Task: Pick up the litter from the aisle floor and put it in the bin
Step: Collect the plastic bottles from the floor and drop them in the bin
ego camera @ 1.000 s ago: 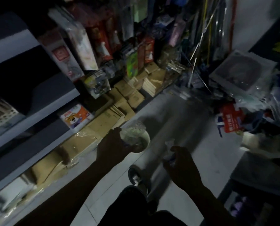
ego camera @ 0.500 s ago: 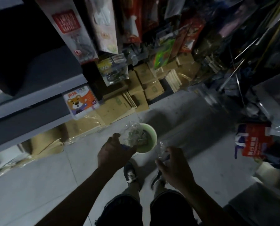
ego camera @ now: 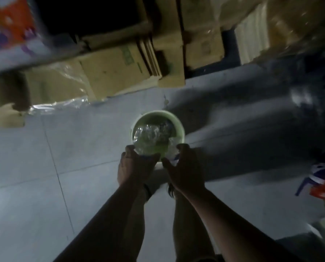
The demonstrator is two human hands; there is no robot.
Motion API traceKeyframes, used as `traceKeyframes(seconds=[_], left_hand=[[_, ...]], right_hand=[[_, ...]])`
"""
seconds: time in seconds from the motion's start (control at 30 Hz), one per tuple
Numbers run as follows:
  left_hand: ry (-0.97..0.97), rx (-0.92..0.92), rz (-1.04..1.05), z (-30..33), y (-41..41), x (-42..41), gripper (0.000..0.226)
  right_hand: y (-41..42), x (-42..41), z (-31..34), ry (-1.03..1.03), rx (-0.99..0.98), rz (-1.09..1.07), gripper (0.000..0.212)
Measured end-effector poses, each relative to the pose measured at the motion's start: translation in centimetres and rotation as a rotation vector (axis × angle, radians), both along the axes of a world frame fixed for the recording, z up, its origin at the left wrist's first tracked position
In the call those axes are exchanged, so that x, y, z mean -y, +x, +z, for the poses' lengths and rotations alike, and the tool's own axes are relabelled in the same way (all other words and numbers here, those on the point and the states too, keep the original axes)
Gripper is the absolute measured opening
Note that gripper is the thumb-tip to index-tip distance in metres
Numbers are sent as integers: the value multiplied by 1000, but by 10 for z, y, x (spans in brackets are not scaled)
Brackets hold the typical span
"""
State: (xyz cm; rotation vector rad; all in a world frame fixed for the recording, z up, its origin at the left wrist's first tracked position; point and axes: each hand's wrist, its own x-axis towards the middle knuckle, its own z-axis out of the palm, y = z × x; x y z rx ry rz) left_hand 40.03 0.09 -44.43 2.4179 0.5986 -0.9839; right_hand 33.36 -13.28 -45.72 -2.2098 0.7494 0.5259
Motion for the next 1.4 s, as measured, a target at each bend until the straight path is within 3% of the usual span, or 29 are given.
traceKeyframes(seconds=[0.13,0.3,0.5,0.63,0.93,1.2,1.4], left_hand=[[6,16,-23,-72,5,11,90],[-28,-93,-47,-129,6,4,116],[33,-122,-186,-111,-3,-12,74],[52,-114,-311,-57,0,-18,53],[73,68,-462,131,21,-25,46],[117,229,-378,292,-5,-35,52],[193,321,-281,368,-45,-56,52]], right_hand=[[12,10,-72,63,-19,9,75],[18,5,-129,95,-79,26,80],[8,7,-114,58,-160,139,67],[3,6,-66,0,-221,219,65],[27,9,108,-31,-104,377,63],[30,7,272,-6,83,560,64],[32,2,354,16,164,680,53]])
